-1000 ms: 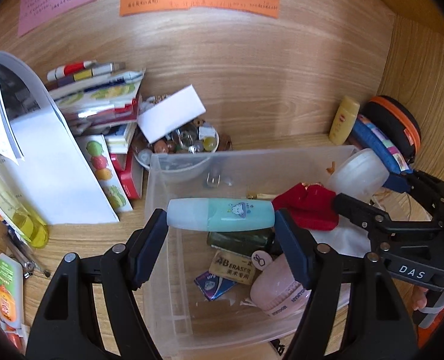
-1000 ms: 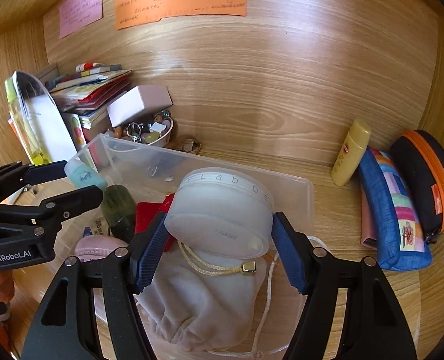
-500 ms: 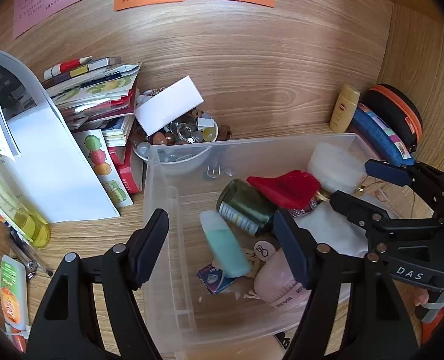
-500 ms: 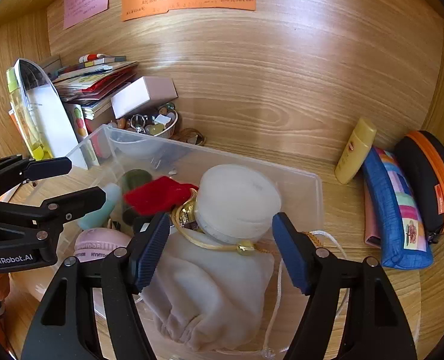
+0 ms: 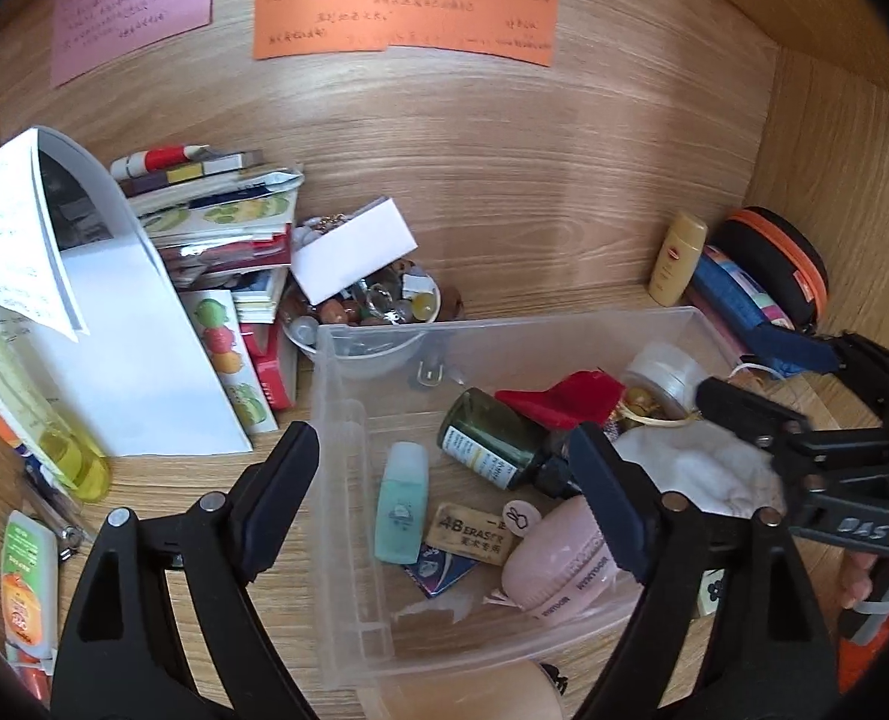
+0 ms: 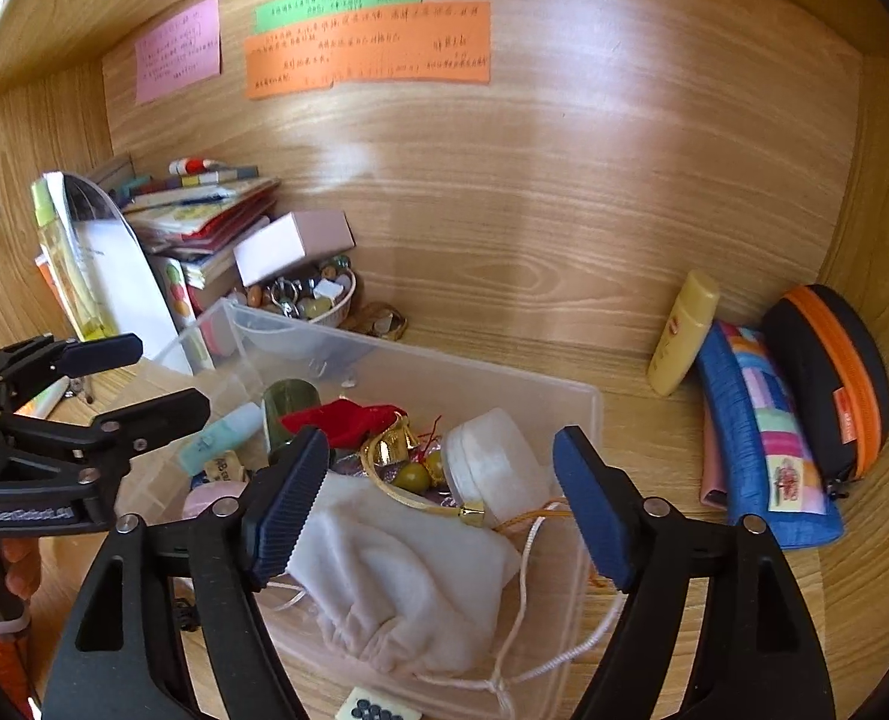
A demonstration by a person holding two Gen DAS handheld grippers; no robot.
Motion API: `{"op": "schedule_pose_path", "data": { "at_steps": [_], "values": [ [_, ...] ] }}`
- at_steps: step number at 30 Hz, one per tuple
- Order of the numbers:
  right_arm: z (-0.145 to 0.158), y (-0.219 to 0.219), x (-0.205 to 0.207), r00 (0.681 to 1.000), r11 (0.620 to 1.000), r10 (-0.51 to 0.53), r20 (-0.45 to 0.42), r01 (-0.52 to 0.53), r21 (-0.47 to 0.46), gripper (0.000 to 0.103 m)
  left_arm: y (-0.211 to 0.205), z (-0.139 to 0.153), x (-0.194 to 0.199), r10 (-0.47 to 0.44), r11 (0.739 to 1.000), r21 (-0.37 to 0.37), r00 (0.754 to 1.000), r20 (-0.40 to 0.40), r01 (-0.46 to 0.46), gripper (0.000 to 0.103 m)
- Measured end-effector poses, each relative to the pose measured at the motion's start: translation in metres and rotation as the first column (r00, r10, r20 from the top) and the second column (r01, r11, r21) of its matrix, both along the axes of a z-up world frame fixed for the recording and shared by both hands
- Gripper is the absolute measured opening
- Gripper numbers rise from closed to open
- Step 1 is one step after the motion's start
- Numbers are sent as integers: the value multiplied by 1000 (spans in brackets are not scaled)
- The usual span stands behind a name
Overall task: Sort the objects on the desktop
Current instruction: 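Open both grippers over the clear box and withdraw toward the desk, then grasp the beige translucent cup with the left gripper while the right grasps the seashell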
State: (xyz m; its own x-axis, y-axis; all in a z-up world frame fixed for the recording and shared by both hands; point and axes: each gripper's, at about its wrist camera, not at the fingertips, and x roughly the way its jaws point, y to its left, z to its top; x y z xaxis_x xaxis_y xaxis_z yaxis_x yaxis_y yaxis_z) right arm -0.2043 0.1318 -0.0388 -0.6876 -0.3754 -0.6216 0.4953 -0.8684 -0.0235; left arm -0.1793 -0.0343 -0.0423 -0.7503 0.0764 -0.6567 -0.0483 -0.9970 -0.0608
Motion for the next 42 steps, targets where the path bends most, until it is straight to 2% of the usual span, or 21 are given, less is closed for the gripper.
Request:
{"op": "schedule_pose_path", "data": {
  "at_steps": [4, 8, 14, 18, 22, 30, 42],
  "values": [
    [11, 8, 13, 999, 1000, -6, -40, 6, 2, 82, -6, 8, 8, 31, 999, 15, 999, -13, -31, 86],
    [16, 20, 28, 997, 1000, -16, -69, 17, 20, 82, -14, 20, 26, 57, 998, 33, 997, -53, -55, 93],
    [17, 42, 49, 995, 998, -41, -88, 44, 34, 82, -21, 31, 57, 79, 997, 21, 993, -93, -77, 96],
    [13, 56, 60, 994, 996, -64, -86, 68, 50, 83, -23, 28, 74, 84, 997, 9, 992, -90, -83, 96],
    [1, 67, 70, 994, 992, -85, -70, 91, 84, 83, -20, 17, 85, 81, 997, -9, 995, -64, -82, 96],
    [-32, 82, 74, 993, 987, -115, 27, 111, 113, 83, -8, -13, 95, 43, 999, -6, 999, 29, -43, 96],
    [-68, 97, 74, 980, 984, -143, 139, 126, 126, 83, 6, -51, 83, 19, 1000, 16, 988, 155, -22, 96]
  ]
}}
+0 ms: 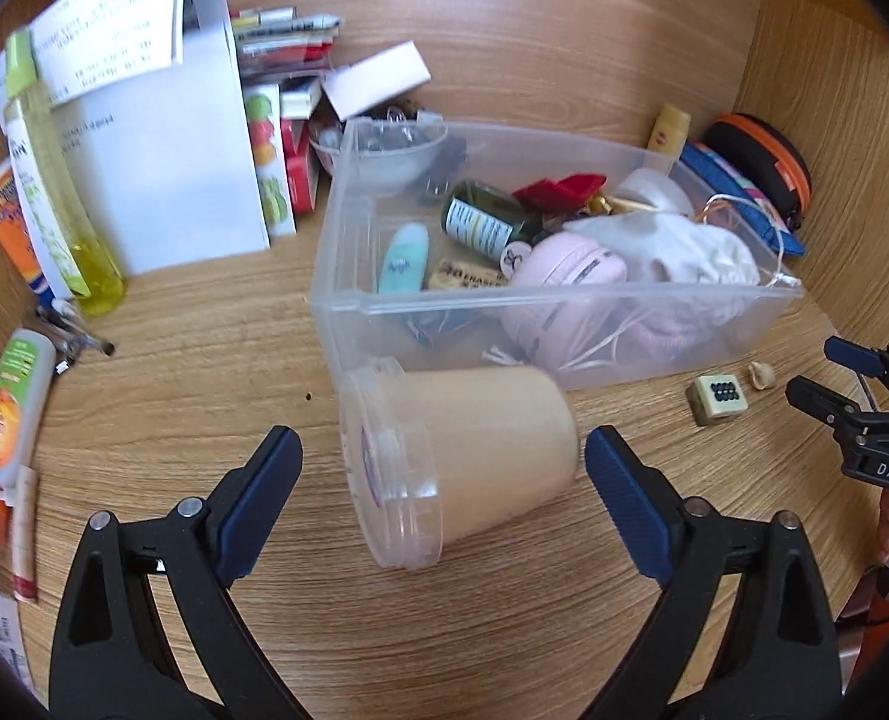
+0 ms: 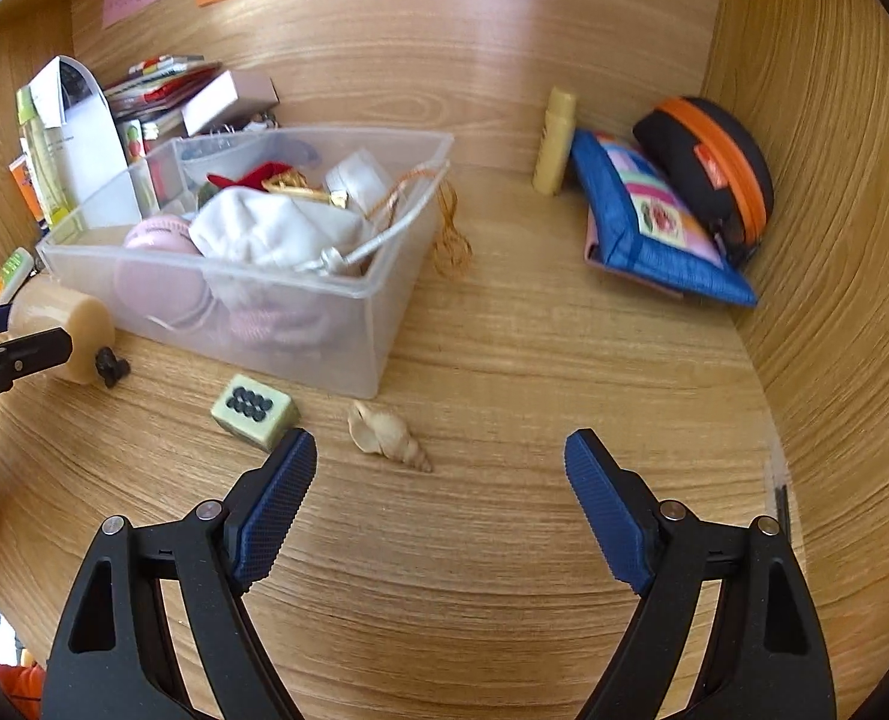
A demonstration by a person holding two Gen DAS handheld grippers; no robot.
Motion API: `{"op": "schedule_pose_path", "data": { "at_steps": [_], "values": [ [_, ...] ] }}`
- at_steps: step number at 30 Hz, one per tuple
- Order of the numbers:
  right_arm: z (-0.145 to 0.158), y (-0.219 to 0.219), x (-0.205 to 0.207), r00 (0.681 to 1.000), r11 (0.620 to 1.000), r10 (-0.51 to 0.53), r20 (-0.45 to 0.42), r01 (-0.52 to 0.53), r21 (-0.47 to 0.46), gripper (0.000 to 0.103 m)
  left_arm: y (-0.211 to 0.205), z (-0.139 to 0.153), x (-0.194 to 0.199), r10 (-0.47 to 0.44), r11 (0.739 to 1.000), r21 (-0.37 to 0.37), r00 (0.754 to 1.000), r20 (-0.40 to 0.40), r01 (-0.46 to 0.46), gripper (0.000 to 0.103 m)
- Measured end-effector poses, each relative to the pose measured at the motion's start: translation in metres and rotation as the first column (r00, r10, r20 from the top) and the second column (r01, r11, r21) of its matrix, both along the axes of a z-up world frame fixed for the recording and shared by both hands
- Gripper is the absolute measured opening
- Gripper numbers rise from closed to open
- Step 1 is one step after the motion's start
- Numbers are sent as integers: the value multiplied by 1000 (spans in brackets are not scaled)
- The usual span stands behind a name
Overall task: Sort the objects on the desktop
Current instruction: 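Grasp the beige translucent cup with the left gripper while the right grasps the seashell, then carry cup into clear box with left gripper while right carries seashell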
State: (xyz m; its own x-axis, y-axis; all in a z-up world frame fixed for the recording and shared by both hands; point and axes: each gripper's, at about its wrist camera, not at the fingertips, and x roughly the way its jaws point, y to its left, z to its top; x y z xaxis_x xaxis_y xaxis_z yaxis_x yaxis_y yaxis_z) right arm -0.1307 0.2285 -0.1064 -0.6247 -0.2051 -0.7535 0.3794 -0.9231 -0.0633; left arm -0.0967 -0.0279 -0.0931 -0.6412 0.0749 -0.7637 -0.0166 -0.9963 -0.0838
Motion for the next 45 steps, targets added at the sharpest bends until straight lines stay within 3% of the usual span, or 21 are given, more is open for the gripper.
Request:
{"op": "schedule_pose_path", "data": {
  "at_steps": [4, 9, 11, 21, 25, 45],
  "values": [
    [-8, -5, -6, 998, 1000, 27, 51, -26, -11, 83, -1, -6, -6, 9, 1000, 10, 1000, 23, -9, 96],
    [-14, -14, -16, 996, 998, 54, 66, -56, 24, 75, -1, -12, -12, 25, 1000, 8, 999, 37, -26, 96],
    [-15, -16, -19, 995, 997, 65, 79, -68, 33, 62, -3, -14, -13, 29, 999, 16, 999, 32, -29, 96],
    [-19, -23, -27, 991, 995, 92, 93, -96, 32, 40, -9, -16, -12, -6, 1000, 24, 1000, -2, 6, 87],
    [-19, -24, -27, 991, 995, 99, 91, -101, 22, 24, -11, -16, -12, 4, 1000, 25, 1000, -6, -4, 86],
    [17, -3, -4, 996, 993, 91, 13, -90, -73, 24, -27, -5, 11, 72, 996, 63, 996, -48, -69, 86]
  ]
}}
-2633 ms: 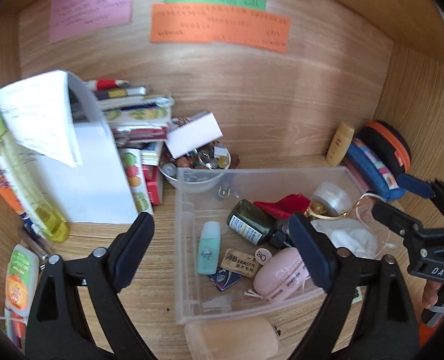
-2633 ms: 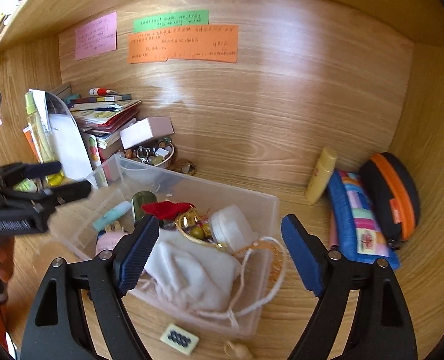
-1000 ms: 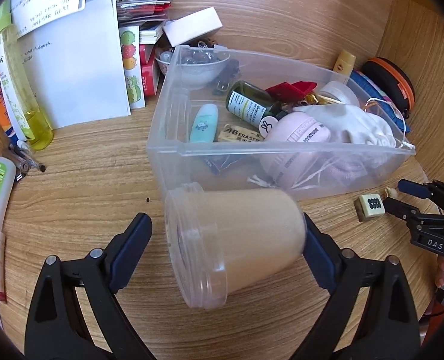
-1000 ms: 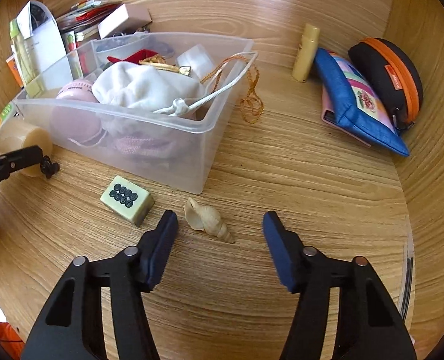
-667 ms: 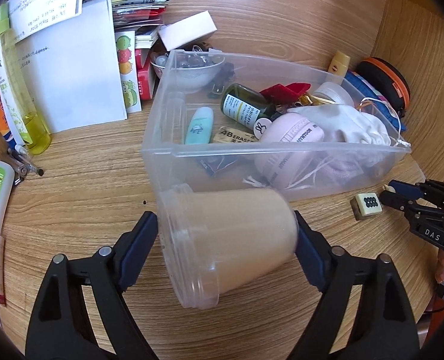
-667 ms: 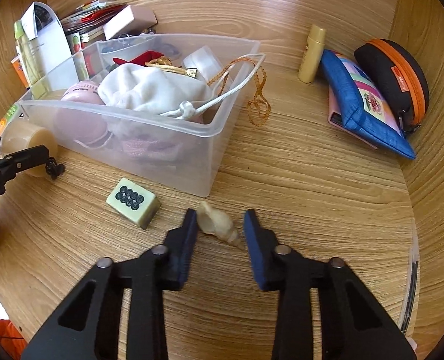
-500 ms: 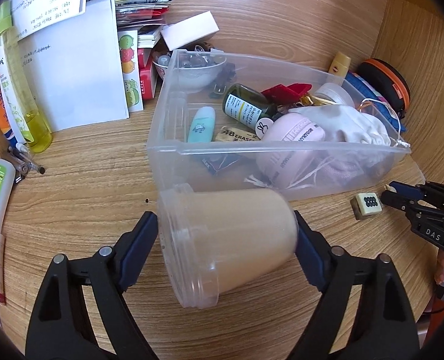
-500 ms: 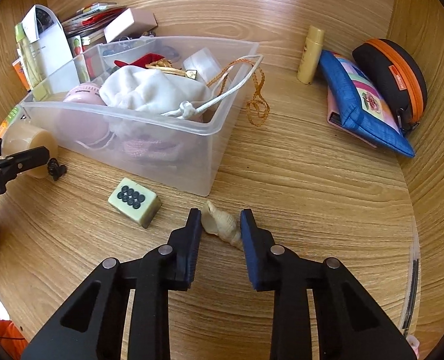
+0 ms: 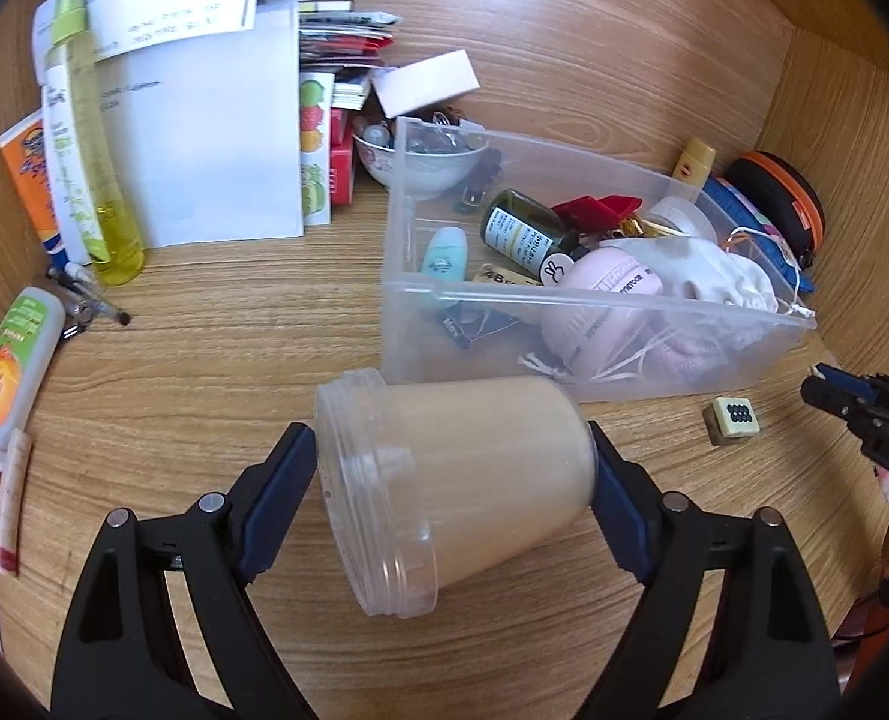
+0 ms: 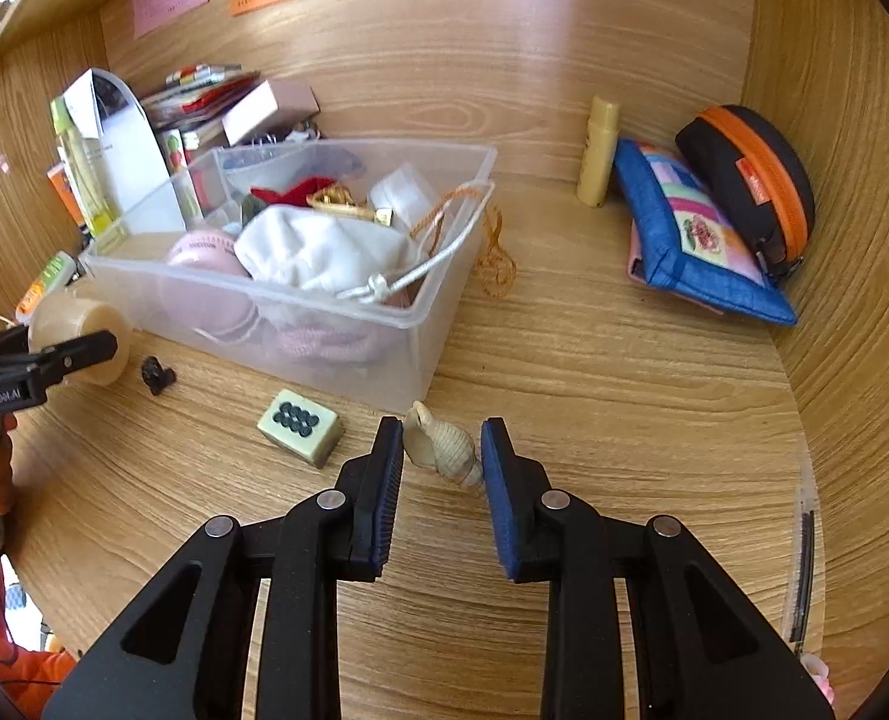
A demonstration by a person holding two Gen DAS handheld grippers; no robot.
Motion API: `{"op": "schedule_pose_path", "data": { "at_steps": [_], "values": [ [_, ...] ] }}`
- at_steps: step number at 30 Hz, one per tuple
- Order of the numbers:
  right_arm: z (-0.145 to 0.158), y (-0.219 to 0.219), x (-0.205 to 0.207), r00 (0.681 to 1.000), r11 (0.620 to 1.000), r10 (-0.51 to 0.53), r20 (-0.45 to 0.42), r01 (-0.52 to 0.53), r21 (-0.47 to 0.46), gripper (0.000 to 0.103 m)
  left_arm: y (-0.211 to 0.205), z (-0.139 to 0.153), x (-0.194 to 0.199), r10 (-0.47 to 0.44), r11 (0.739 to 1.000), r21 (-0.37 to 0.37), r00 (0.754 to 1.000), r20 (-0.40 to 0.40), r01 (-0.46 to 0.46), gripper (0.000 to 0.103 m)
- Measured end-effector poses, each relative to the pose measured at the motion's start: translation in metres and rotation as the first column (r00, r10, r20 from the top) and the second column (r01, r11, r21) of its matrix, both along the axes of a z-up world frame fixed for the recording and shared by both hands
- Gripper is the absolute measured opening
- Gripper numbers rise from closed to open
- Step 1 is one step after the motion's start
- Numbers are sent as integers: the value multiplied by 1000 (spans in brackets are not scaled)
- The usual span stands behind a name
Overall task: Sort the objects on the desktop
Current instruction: 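Carry cup into clear box with left gripper while right carries seashell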
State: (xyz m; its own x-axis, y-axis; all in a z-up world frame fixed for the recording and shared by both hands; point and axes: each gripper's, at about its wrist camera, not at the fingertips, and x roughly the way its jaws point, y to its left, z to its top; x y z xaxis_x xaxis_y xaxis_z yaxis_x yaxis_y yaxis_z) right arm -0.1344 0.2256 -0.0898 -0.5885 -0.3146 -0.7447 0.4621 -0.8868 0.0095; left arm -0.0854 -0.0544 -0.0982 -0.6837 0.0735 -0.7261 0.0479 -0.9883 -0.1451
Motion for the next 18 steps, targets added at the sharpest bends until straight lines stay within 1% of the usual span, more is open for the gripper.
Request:
{"op": "schedule_pose_path", "data": {
  "at_steps": [4, 9, 18],
  "values": [
    [11, -2, 3, 1000, 1000, 1, -28, -1, 4, 24, -5, 4, 8, 17, 1000, 13, 1000, -10, -17, 86],
    [26, -5, 6, 998, 1000, 9, -70, -8, 16, 24, -12, 16, 16, 42, 999, 10, 998, -43, -41, 86],
    [51, -13, 4, 990, 999, 41, -136, -39, 16, 24, -20, 55, 14, 59, 998, 2, 988, -141, -59, 86]
  ]
}}
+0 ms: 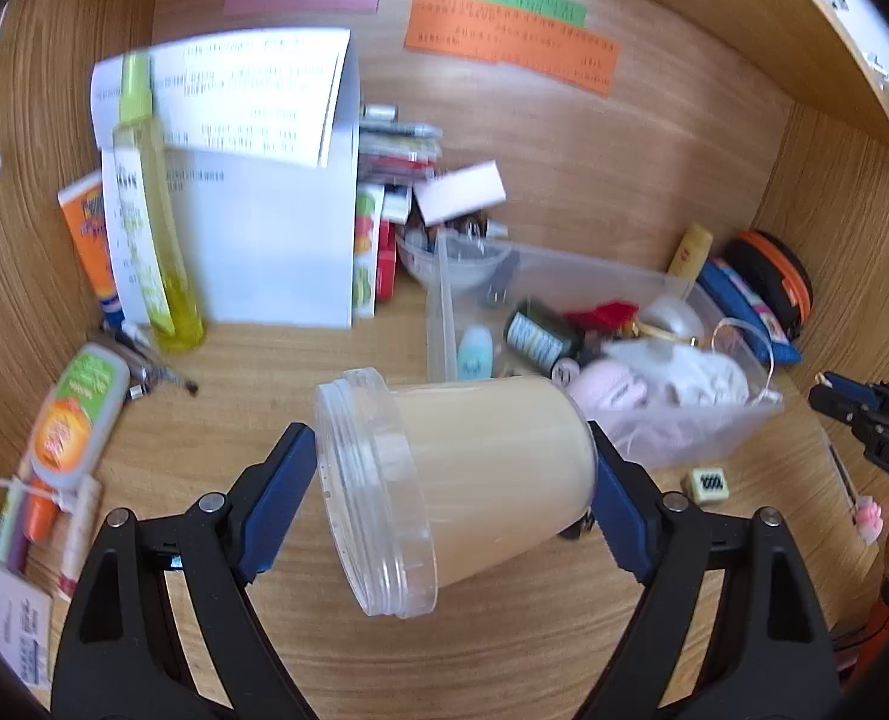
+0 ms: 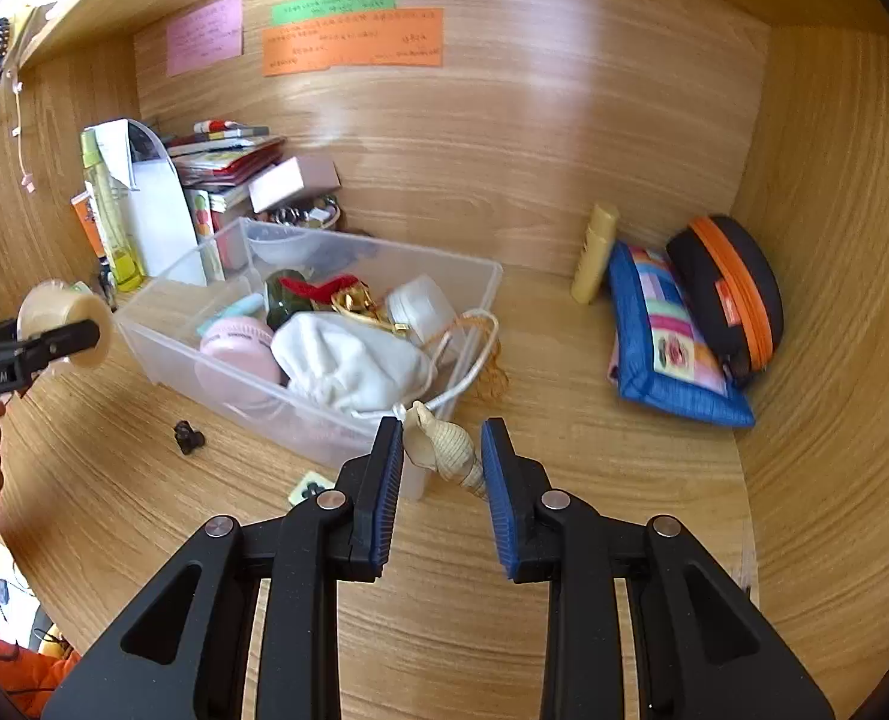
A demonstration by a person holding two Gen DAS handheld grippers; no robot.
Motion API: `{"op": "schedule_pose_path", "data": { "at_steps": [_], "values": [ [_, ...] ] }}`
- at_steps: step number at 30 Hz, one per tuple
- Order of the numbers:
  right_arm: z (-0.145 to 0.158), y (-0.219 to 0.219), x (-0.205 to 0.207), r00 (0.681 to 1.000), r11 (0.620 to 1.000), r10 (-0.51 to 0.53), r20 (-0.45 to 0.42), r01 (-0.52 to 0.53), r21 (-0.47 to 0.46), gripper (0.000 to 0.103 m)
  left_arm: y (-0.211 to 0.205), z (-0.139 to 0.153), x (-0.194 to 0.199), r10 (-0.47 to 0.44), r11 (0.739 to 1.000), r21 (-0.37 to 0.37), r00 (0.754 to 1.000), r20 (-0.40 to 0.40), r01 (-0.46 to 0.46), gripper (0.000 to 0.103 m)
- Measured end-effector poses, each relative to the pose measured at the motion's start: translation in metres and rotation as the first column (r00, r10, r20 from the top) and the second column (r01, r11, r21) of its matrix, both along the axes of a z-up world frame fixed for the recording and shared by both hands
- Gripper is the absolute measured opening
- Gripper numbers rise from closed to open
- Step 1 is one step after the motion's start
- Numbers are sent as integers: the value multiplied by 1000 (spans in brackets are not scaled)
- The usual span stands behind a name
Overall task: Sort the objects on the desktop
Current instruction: 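Carry cup into clear box with left gripper while right carries seashell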
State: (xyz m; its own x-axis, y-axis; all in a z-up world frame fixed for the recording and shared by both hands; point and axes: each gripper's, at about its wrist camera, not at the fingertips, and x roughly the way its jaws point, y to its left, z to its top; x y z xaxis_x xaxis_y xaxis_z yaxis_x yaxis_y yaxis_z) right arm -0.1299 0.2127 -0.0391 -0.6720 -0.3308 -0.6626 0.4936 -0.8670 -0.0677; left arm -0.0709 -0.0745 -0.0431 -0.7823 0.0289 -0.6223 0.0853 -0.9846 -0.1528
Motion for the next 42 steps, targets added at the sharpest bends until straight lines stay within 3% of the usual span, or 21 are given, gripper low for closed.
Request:
{"op": "schedule_pose_path", "data": {
  "at_steps": [9, 23, 27, 42],
  "values": [
    [9, -21, -15, 998, 998, 61, -19, -61, -13, 24, 2, 25, -23, -21, 1000, 5, 998, -58, 21, 86],
    [13, -71, -54, 991, 990, 131, -3, -131, -53, 24, 21, 28, -82, -90, 996, 1, 996, -27, 90, 86],
    [12, -81, -64, 991, 989, 137, -6, -137, -52, 24, 28, 24, -97, -102, 995, -1, 995, -13, 102, 86],
    [-28, -84, -101, 988, 993, 103, 119, -95, -68, 24, 57, -14, -124, -192, 981, -9, 977, 99, 193, 86]
  ]
}}
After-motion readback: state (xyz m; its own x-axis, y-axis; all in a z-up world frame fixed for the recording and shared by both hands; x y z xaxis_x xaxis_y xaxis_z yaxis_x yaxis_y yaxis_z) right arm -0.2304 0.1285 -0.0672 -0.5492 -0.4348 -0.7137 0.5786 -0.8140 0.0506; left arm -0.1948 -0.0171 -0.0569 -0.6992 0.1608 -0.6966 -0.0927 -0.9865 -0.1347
